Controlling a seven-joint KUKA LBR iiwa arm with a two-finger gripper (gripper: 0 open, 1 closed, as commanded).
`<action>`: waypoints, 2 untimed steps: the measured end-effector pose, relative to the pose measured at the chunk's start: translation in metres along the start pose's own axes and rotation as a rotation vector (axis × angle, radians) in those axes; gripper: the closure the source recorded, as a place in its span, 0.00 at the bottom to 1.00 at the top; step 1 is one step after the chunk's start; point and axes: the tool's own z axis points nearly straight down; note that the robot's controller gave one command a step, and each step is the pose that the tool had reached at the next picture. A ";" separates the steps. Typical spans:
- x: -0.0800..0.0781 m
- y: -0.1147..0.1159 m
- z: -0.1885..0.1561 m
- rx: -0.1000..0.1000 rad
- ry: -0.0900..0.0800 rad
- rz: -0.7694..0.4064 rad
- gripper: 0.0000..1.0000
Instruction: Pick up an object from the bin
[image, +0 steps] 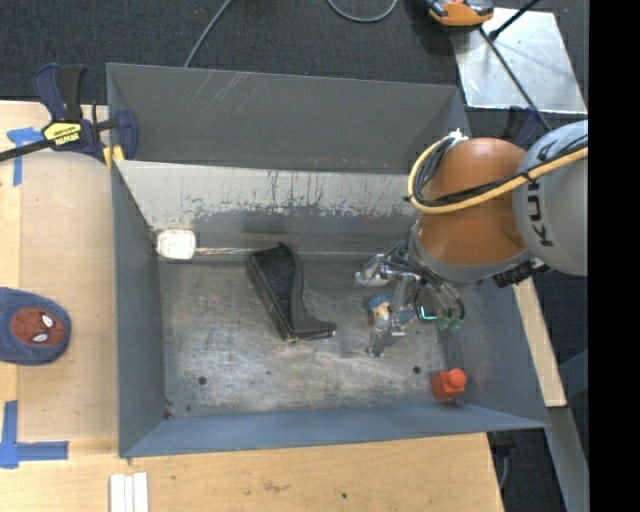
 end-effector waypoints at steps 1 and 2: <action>-0.037 -0.057 0.060 0.000 -0.012 -0.090 0.00; -0.052 -0.053 0.029 0.002 -0.012 -0.157 0.00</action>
Offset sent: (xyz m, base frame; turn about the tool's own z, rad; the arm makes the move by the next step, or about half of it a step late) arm 0.0344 -0.0553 -0.0618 -0.0943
